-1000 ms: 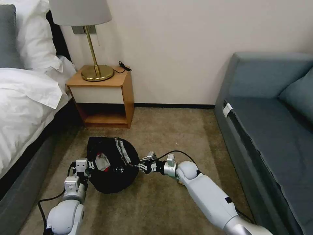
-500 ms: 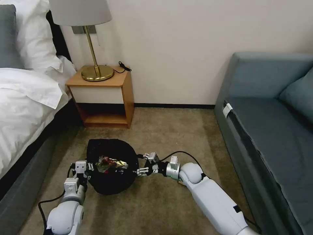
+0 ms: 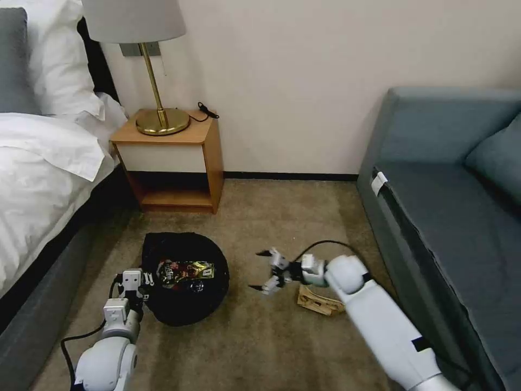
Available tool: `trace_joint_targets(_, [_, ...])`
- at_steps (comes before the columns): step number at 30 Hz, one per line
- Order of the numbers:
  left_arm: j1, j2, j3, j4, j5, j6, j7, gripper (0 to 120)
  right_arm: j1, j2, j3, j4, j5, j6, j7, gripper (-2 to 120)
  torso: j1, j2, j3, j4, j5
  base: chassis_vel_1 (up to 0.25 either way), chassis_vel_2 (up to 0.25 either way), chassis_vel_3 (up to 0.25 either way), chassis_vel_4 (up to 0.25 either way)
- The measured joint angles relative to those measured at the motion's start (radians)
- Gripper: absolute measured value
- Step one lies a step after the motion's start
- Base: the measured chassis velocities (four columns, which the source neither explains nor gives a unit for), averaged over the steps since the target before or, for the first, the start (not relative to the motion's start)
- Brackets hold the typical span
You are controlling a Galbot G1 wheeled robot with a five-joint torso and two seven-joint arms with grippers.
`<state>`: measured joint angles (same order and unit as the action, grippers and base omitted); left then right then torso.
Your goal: Pick up the trash bin, then pick up the garbage on the floor and place it into the trash bin.
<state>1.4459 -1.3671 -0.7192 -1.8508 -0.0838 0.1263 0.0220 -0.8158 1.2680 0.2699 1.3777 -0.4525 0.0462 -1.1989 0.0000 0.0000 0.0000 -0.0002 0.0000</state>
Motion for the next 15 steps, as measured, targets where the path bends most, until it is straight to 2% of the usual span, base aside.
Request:
trace_joint_targets(6, [-0.003,-0.009,0.012,0.014,0.012,-0.004,0.0,1,0.007,0.005,0.066,-0.096,-0.093,0.032,-0.012,100,0.0,0.0,0.0,0.0002,0.0002,0.0,0.0,0.0,0.0])
trace_joint_targets(12, [-0.002,-0.01,0.011,0.026,0.014,-0.014,0.0,1,0.011,0.009,0.078,-0.183,-0.131,0.044,-0.002,100,0.0,0.0,0.0,0.0002,0.0002,0.0,0.0,0.0,0.0])
trace_joint_targets(15, [-0.001,-0.009,0.008,0.033,0.014,-0.02,0.0,1,0.023,0.023,0.093,-0.268,-0.19,0.074,0.044,100,0.0,0.0,0.0,0.0001,0.0004,0.0,0.0,0.0,0.0])
